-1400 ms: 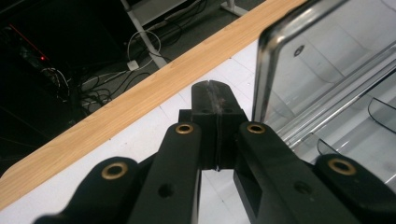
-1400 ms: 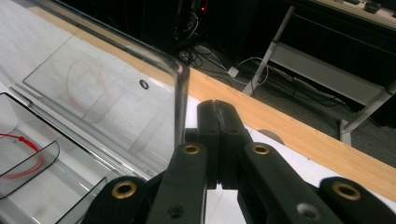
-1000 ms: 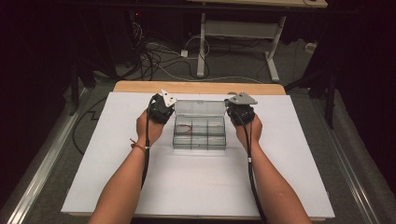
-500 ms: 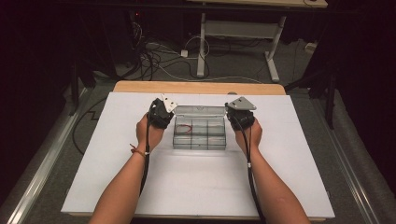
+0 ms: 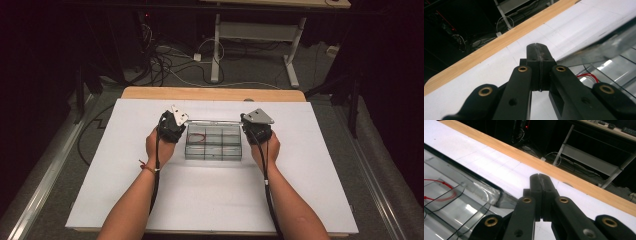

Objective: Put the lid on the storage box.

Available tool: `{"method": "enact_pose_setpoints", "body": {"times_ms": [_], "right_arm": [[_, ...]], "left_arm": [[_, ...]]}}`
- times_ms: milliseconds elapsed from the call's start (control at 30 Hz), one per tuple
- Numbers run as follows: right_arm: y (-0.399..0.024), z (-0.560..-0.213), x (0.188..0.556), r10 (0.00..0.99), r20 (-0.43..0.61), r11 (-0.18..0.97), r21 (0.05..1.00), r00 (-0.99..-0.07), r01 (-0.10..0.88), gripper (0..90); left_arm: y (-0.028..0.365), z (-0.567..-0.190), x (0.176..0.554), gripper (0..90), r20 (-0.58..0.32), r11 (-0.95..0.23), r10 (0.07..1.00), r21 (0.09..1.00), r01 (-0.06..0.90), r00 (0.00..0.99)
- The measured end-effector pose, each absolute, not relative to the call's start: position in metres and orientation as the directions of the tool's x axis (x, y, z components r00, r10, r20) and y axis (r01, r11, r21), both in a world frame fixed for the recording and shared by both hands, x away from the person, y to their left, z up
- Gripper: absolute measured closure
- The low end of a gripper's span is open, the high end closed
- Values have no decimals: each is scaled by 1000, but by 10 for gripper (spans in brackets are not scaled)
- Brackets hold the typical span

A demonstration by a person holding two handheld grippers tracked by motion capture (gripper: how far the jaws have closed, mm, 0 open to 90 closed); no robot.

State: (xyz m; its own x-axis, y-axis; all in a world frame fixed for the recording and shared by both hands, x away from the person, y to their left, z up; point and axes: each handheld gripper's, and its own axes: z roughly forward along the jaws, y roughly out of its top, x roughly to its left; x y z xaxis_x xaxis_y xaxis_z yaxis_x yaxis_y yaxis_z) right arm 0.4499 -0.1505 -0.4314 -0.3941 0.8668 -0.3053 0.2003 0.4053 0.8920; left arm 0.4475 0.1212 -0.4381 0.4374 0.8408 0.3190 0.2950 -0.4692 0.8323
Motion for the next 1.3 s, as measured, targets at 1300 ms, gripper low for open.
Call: {"method": "enact_pose_setpoints", "body": {"times_ms": [1300], "right_arm": [[-147,-448,432,859,-378,456,872,-345,178,900]], "left_arm": [[122,-452,427,875,302,-443,855,849,289,421]]}}
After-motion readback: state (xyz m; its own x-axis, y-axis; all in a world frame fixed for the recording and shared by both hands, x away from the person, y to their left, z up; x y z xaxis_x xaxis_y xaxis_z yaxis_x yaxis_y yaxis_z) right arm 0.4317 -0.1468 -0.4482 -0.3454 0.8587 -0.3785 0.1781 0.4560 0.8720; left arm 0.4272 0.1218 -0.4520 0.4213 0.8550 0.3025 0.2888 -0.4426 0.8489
